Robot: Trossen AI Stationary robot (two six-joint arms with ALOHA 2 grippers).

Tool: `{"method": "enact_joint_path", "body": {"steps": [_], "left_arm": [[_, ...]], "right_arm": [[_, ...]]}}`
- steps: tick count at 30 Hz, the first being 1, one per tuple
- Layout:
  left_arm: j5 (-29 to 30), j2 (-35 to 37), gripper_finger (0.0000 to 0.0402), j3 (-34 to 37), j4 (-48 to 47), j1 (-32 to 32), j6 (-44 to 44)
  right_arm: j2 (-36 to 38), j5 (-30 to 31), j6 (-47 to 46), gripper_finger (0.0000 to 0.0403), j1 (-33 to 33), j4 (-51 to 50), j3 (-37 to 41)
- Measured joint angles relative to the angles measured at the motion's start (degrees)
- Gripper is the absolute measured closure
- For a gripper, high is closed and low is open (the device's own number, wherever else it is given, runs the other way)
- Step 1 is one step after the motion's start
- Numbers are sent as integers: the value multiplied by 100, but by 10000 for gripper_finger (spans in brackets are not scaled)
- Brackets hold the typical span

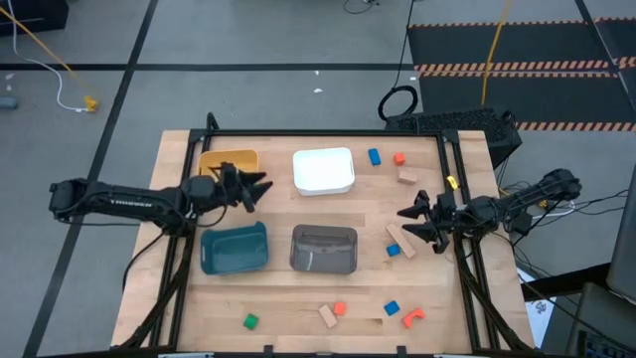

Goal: Sort & place blocks by color
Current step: Put the top blue block into the white bin

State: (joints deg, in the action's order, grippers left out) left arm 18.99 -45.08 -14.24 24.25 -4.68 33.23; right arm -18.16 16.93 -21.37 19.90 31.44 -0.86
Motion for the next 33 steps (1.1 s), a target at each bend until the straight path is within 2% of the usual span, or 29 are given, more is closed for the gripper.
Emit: {"method": "enact_joint_path", "body": {"steps": [4, 9, 16, 20, 25, 29, 33], "left_arm": [[52, -2, 151, 0, 72, 305, 29], [100, -2, 163, 0, 453, 508, -107], [106, -2, 165, 0, 817, 575, -426], [110, -1, 167, -2, 940, 571, -467], [140, -2, 169, -2, 1060, 571, -618], [257, -2, 170, -2, 1057, 571, -623], [264, -2, 170, -2, 1058, 524, -625]], "right_arm": [[-4, 152, 57, 195, 0, 292, 2], [-6, 742, 707, 195, 0, 450, 2], [-69, 753, 418, 195, -8, 717, 2], [-162, 1632, 413, 195, -80, 1017, -21], [-607, 2701, 642, 195, -264, 238, -397], [-974, 3277, 907, 195, -465, 231, -757], [-1382, 3569, 987, 195, -695, 39, -1037]]}}
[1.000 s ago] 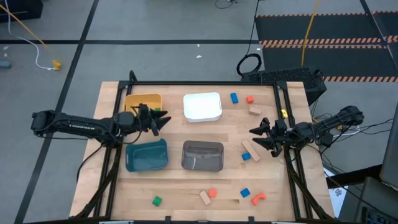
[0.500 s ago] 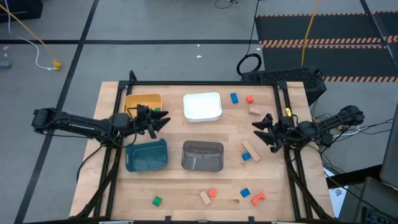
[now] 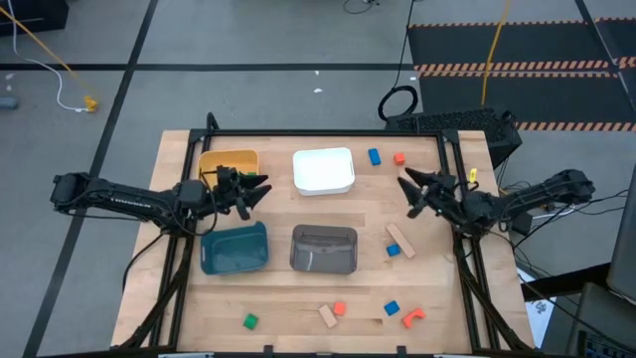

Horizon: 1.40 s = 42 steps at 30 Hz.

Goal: Sort & place blocks by color
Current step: Put the top blue block into the white bin

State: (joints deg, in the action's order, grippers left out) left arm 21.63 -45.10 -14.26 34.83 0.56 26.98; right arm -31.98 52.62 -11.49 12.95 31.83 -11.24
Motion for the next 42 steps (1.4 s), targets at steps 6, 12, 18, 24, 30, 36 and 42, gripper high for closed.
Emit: {"method": "enact_joint_path", "body": {"steps": [6, 12, 18, 24, 30, 36, 42], "left_arm": [[4, 0, 168, -2, 134, -175, -30], [4, 0, 167, -2, 231, -268, -31], [2, 0, 167, -2, 233, -267, -28], [2, 2, 167, -2, 306, -267, -18], [0, 0, 167, -2, 305, -267, 7], [0, 0, 167, -2, 306, -267, 9], [0, 0, 167, -2, 304, -268, -17]], "right_arm": [[-694, -14, 20, 195, -423, -287, -539], [-1289, -200, 11, 195, -811, -1078, -1273], [-1728, -352, -812, 195, -1332, -2238, -1945], [-2108, -1503, -1601, 195, -2173, -2920, -2272], [-2549, -2690, -2010, 195, -3105, -3252, -2353], [-3125, -3207, -1923, 195, -3902, -3368, -2355], [-3661, -3821, -1588, 194, -4396, -3337, -2357]]}}
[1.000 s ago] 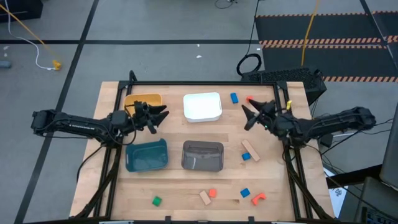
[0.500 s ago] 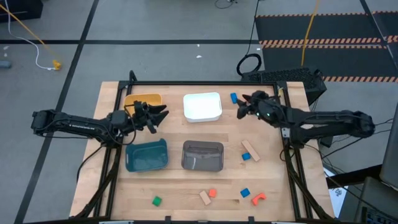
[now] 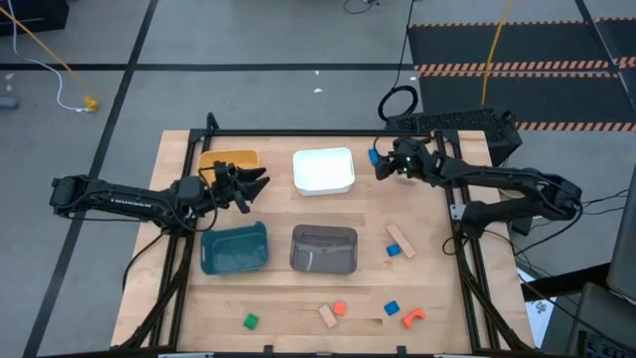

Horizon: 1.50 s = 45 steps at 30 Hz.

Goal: Sort & place blocks by color
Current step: Put the top blue block into the white bin

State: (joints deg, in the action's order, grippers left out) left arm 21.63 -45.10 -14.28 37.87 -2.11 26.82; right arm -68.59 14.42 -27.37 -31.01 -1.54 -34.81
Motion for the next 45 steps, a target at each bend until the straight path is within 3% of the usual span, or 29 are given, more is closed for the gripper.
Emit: {"method": "enact_joint_path", "body": {"steps": [5, 14, 20, 26, 36, 42, 45], "left_arm": [[-2, 0, 167, 0, -2, 0, -89], [-11, 0, 167, 0, -50, 5, -82], [-11, 2, 167, 0, -98, 5, -119], [-11, 2, 167, 0, -309, 5, -128], [-11, 2, 167, 0, -362, 5, -119], [-11, 2, 167, 0, -365, 5, -106], [-9, 2, 167, 0, -376, 7, -78]], "right_arm": [[-320, -415, 91, 194, -269, 294, 0], [-460, -110, 386, 194, -465, 1611, 0], [-460, -846, 47, 195, -461, 2138, 0], [-464, -192, 41, 176, -466, 1377, 0], [-496, -260, -678, 90, -398, 1130, 0], [-975, -157, -958, 85, 3, 1253, 0], [-1293, 456, -852, 88, 215, 1350, 4]]}}
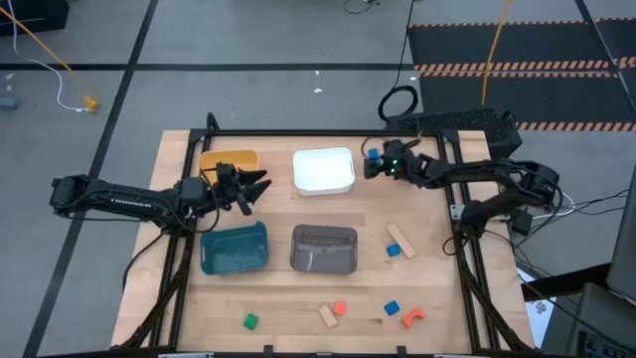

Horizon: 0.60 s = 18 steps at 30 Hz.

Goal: Sort & place blocks by color
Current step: Put the top blue block into the white bin

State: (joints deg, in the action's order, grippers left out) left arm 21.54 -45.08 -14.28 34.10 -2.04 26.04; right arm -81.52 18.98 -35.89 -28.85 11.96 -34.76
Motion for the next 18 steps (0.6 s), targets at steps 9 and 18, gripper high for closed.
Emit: {"method": "enact_joint_path", "body": {"steps": [9, 18], "left_arm": [[-28, -2, 167, 0, -13, 9, -11], [-28, -2, 167, 0, -13, 9, -29]], "right_arm": [[-651, 497, -208, 89, 84, 82, -2], [-1491, 530, -290, 90, 80, 1017, 0]]}}
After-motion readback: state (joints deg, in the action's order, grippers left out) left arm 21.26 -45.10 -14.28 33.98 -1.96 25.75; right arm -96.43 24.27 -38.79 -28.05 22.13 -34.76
